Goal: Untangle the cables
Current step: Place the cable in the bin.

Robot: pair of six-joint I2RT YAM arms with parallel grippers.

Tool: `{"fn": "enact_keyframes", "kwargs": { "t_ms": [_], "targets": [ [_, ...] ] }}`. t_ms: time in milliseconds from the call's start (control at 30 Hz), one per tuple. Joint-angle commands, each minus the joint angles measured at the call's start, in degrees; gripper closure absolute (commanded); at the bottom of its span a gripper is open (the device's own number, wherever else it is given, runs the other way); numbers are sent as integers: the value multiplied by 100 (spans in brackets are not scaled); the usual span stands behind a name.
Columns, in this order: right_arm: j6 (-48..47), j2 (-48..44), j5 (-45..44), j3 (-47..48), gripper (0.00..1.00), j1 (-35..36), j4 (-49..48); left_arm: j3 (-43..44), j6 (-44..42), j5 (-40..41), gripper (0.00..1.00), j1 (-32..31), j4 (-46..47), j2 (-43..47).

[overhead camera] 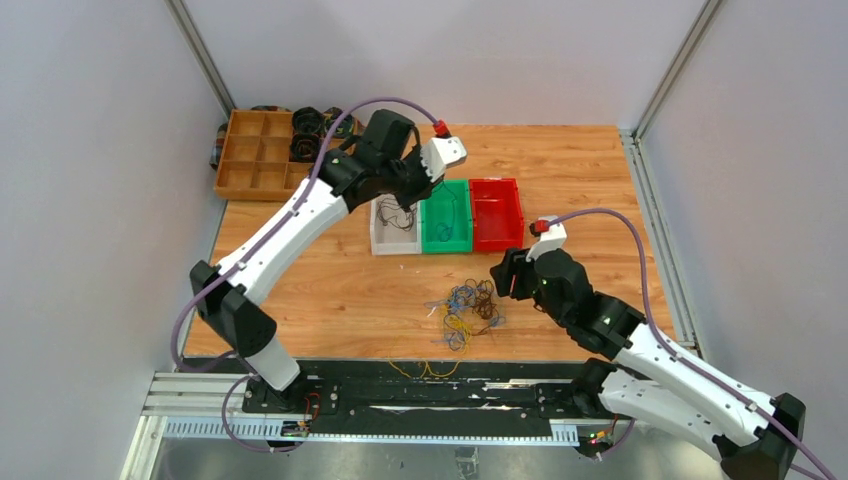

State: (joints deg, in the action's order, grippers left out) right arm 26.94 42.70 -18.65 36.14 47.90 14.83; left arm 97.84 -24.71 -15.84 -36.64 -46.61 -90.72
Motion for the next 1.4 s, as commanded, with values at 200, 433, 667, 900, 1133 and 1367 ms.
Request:
{"fn": "enact_keyframes", "kwargs": {
  "t_ms": [200, 433, 667, 900, 1133, 1367],
  "targets": [
    [-65, -568, -626, 88, 47, -111, 569, 585, 84, 12, 99, -185, 1153, -1136],
    [-12, -877, -893, 51, 47, -161, 916, 632, -535, -105, 99, -256, 1286, -1525],
    [-9, -878, -901, 84, 48, -196, 1027, 381, -1429, -329, 99, -282, 1314, -1703],
    [64, -931, -903, 48, 48, -206, 1145, 235, -1624, -517, 99, -281, 1652, -1910],
    [92, -982, -899, 24, 48, -223, 1244, 17, -2010, -1141, 100, -282, 1701, -1746],
    [115, -1053, -995, 142, 49, -227, 1494, 357, -2751, -1626, 99, -282, 1205, -2168]
  ]
}}
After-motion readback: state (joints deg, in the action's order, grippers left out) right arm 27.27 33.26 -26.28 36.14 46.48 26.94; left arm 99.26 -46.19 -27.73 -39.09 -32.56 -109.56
